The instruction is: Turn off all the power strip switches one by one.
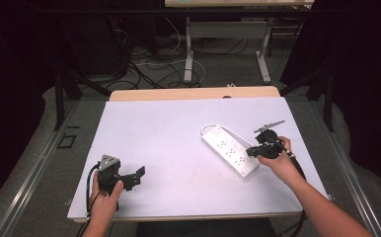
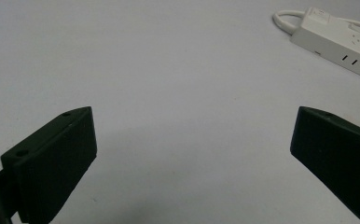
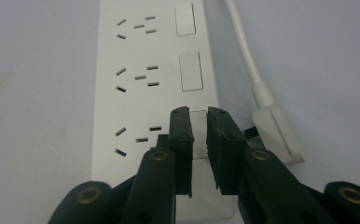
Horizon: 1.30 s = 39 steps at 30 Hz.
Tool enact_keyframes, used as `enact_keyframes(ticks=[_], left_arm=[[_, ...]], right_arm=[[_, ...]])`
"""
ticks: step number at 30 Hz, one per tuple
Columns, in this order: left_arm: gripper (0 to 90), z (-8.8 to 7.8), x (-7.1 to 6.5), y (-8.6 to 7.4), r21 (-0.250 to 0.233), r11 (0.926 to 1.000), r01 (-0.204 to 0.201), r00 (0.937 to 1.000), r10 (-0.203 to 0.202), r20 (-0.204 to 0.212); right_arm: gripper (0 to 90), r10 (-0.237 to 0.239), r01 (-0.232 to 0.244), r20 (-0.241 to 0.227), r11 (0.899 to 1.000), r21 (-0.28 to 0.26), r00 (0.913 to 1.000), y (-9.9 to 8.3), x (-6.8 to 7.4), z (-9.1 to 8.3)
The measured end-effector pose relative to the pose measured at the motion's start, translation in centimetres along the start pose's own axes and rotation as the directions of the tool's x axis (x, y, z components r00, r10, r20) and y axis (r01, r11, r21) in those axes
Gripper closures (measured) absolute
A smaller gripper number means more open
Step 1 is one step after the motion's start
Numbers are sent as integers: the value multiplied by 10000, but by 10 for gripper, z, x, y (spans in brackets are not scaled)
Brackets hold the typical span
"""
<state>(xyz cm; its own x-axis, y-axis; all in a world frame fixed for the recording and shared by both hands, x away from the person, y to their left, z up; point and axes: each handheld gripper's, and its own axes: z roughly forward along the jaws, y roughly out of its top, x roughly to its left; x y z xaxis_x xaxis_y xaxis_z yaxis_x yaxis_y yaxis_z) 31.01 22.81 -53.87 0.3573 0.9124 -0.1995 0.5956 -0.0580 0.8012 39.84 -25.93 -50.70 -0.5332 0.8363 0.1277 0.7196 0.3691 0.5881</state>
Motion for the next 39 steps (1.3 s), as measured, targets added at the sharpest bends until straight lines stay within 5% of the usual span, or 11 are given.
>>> enact_keyframes(ticks=[19, 30, 39], left_arm=[[3, 0, 1, 0, 3, 10000, 54, 10000, -54, -9], [3, -1, 3, 0, -65, 9999, 93, 9999, -94, -68], [3, -2, 4, 0, -56, 9999, 131, 9999, -131, -104]], right_arm=[[432, -57, 81, 305, 9969, -786, 9995, 2, 2, -17], [189, 137, -92, 381, 9932, -1157, 9992, -11, 5, -29], [124, 415, -277, 747, 9837, -1779, 9963, -30, -1, -38]])
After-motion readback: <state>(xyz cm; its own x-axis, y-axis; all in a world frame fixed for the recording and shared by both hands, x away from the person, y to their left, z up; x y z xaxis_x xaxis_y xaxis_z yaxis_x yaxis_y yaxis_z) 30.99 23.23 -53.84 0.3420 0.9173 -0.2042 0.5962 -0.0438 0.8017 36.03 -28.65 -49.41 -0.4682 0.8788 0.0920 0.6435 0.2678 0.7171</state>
